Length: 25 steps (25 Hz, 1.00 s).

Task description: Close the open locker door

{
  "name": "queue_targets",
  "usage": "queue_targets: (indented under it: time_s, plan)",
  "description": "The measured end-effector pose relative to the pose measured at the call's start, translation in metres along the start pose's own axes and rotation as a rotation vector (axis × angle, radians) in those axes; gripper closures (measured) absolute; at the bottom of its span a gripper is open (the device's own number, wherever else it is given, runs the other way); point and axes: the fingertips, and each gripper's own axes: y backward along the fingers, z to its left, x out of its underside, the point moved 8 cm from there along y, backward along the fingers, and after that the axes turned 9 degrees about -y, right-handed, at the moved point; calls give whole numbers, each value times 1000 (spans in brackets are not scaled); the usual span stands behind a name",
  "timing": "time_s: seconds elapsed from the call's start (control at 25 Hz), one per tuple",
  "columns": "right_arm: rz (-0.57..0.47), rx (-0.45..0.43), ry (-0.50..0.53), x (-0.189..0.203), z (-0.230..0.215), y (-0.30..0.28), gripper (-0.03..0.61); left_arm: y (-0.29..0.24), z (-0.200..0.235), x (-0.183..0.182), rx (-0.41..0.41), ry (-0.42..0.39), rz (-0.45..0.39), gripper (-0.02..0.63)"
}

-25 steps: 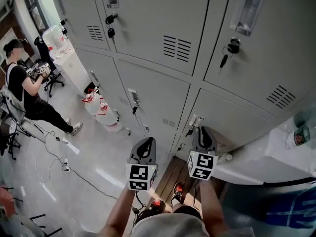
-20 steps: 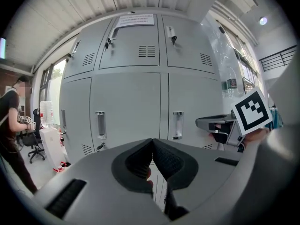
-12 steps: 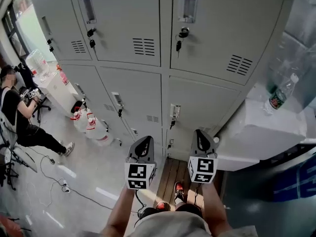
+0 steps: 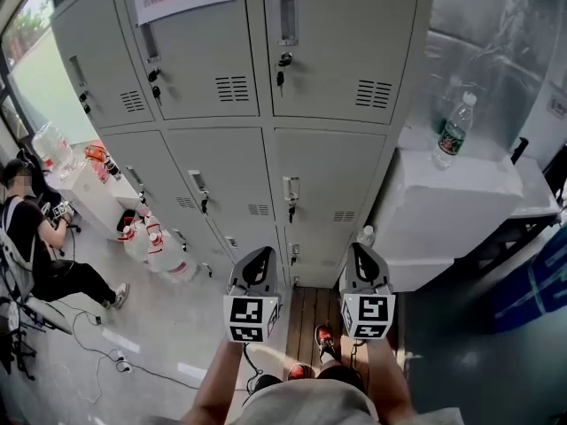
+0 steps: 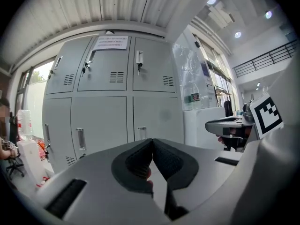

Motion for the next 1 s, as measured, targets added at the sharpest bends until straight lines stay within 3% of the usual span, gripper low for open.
queue_targets:
  time_s: [0.44,1.0]
  plan:
    - [-9,44,-31,15,15,83,558,53,-30,4,85,-13,10,592]
    - [-12,37,-10,13,15,95,558,59,-40,-4,89,-25,-24,592]
